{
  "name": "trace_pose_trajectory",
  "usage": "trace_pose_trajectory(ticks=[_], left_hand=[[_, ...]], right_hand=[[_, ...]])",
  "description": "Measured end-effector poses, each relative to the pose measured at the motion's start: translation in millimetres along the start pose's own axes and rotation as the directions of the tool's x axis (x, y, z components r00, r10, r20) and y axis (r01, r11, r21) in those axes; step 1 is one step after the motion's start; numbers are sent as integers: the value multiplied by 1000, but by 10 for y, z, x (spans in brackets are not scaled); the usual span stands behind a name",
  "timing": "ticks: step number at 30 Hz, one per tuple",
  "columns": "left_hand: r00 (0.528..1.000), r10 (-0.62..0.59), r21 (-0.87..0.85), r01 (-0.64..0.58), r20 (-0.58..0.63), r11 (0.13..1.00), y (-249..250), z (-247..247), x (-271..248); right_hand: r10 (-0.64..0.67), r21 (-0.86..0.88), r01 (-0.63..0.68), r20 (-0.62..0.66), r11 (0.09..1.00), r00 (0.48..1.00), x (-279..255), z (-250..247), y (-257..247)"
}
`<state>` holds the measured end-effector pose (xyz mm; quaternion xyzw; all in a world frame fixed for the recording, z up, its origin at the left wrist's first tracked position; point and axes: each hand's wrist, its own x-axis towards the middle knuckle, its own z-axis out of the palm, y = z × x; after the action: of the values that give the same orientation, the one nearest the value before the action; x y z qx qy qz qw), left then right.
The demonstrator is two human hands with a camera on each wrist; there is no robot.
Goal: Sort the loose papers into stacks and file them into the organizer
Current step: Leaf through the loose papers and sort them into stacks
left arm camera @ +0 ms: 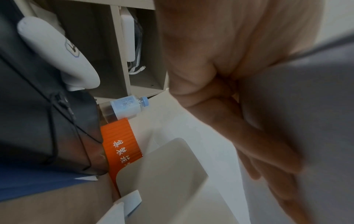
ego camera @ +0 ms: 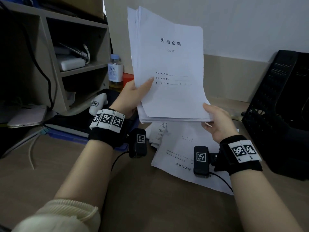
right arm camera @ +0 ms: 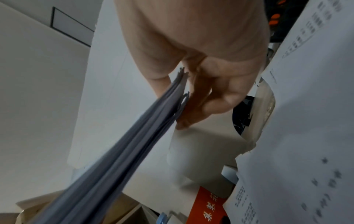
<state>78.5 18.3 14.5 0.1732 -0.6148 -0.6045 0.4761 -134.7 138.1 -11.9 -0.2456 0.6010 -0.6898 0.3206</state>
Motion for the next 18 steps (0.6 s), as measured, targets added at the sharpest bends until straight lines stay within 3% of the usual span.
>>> trace_pose_trajectory(ticks=[9, 14, 18], left_hand=[[995, -42, 104, 32, 93, 994, -9, 82, -39], [998, 0, 181, -12, 62, 983, -60, 139, -4], [1000, 30, 227, -29, -1, 974, -133, 183, 20]], right_hand=[[-42, -43, 46, 94, 998, 995, -2, -54, -12], [-250, -59, 249, -7, 967, 968, -41, 20, 1], [-398, -112, 398, 19, 911, 917, -126, 164, -11]])
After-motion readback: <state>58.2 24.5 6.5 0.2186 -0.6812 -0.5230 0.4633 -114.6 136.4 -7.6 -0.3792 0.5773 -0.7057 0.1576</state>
